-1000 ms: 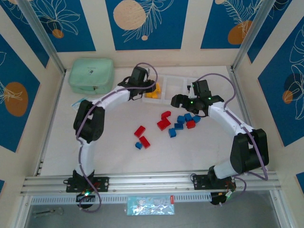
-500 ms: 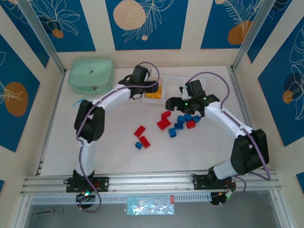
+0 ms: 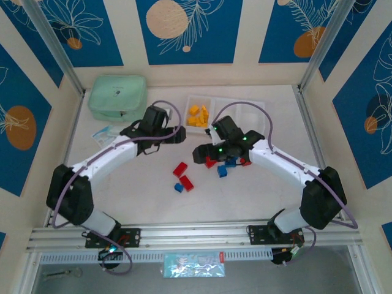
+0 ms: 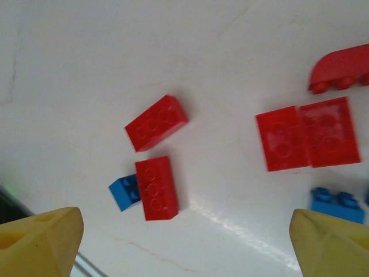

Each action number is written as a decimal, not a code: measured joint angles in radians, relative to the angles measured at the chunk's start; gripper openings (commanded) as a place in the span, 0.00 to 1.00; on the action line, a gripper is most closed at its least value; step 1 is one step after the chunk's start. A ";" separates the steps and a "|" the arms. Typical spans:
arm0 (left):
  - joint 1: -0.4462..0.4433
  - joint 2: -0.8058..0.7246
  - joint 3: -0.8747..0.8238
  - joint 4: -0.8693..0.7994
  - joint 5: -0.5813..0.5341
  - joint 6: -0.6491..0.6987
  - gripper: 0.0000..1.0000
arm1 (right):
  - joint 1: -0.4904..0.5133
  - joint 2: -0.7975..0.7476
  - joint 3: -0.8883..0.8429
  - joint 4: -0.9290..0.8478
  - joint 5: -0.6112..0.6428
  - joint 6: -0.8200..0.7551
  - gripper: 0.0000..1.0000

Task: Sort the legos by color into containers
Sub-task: Pick up the lego from the center of the table.

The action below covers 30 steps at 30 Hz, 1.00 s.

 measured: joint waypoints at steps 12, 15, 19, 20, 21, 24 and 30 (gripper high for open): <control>0.000 -0.342 -0.264 -0.176 -0.119 -0.114 1.00 | 0.161 0.177 0.008 0.058 0.012 0.106 0.86; 0.000 -0.388 -0.294 -0.206 -0.143 -0.148 1.00 | 0.172 0.230 0.031 0.063 0.033 0.136 0.83; 0.000 -0.444 -0.340 -0.232 -0.169 -0.194 1.00 | 0.184 0.303 0.092 0.080 0.068 0.181 0.81; 0.001 -0.457 -0.348 -0.241 -0.175 -0.203 1.00 | 0.187 0.322 0.107 0.087 0.074 0.190 0.80; 0.001 -0.467 -0.353 -0.251 -0.179 -0.211 1.00 | 0.190 0.339 0.119 0.095 0.079 0.198 0.80; 0.001 -0.488 -0.361 -0.274 -0.195 -0.229 1.00 | 0.198 0.388 0.151 0.109 0.091 0.217 0.80; 0.001 -0.523 -0.372 -0.298 -0.208 -0.256 1.00 | 0.210 0.496 0.227 0.109 0.117 0.237 0.80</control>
